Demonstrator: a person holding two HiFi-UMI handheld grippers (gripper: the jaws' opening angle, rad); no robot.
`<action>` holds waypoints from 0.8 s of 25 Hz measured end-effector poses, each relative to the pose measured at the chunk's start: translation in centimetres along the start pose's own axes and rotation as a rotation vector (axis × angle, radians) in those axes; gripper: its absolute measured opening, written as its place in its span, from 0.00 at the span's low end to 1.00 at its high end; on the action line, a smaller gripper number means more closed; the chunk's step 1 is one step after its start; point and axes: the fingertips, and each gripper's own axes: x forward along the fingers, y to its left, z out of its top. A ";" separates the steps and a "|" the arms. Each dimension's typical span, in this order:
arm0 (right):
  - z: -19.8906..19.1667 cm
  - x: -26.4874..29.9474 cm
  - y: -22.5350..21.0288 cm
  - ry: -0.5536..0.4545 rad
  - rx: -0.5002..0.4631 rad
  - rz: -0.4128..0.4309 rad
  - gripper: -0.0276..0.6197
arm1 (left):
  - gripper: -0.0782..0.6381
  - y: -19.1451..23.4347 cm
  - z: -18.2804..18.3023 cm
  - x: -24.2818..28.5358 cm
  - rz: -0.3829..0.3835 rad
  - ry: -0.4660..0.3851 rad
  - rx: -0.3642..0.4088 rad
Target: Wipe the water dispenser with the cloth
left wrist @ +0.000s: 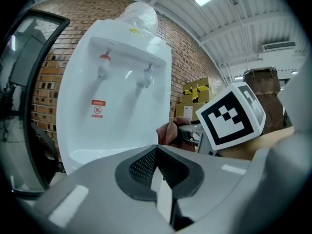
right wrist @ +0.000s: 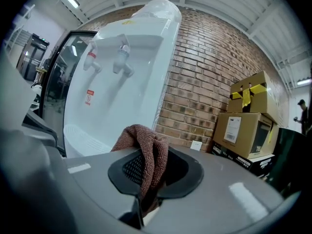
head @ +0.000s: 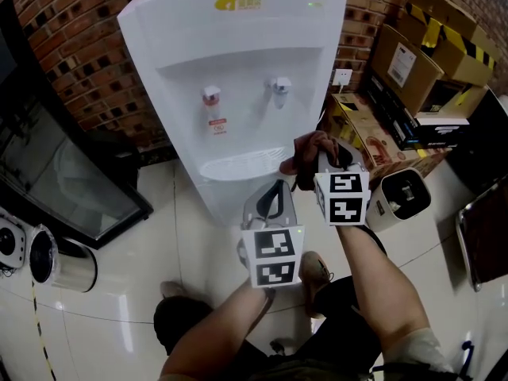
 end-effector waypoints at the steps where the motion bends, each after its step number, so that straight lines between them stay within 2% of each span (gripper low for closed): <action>1: 0.0 -0.1 -0.1 -0.003 0.006 0.004 0.13 | 0.11 -0.2 -0.2 0.0 0.000 0.002 0.002; 6: 1.4 -1.7 1.3 -0.046 0.021 0.044 0.13 | 0.11 0.6 -0.8 -1.1 0.026 0.018 0.030; 10: 4.4 -2.9 5.1 -0.131 0.062 0.135 0.13 | 0.11 4.6 -0.4 -3.2 0.107 0.016 0.031; 14: 6.9 -3.8 11.1 -0.195 0.106 0.255 0.13 | 0.11 10.0 0.0 -6.4 0.219 0.002 0.038; 17: 7.8 -4.3 17.3 -0.219 0.082 0.361 0.13 | 0.11 14.3 -0.4 -8.8 0.307 0.011 0.039; 20: 7.2 -4.0 22.9 -0.202 0.051 0.450 0.13 | 0.11 18.2 -1.3 -11.0 0.384 0.037 0.029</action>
